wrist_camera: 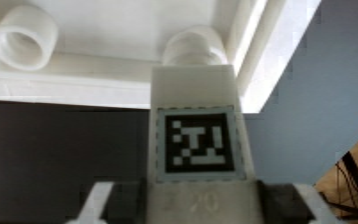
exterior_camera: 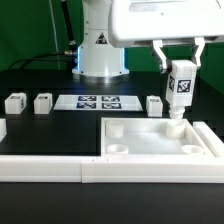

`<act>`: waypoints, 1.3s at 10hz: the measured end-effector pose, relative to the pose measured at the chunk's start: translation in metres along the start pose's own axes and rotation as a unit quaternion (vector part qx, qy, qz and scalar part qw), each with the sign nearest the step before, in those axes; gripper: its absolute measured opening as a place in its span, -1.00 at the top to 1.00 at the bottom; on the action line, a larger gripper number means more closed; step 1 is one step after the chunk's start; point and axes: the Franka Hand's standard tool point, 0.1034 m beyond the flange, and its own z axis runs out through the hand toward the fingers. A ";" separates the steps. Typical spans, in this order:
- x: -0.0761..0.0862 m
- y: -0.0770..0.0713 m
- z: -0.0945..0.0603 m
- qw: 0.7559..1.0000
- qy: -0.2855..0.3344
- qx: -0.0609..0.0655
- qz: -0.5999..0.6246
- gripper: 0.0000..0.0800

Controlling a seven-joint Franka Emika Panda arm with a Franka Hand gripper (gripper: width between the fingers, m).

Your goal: Assemble square table

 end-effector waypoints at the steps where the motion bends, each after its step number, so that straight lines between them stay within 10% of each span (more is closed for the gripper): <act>1: 0.004 0.000 0.007 1.000 0.001 0.001 0.001 0.27; 13: 0.007 -0.011 0.048 1.000 -0.002 0.008 0.002 0.27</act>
Offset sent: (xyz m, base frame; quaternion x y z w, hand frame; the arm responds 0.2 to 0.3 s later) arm 0.0239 -0.0004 -0.0148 -0.0159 0.0109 0.0094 0.9998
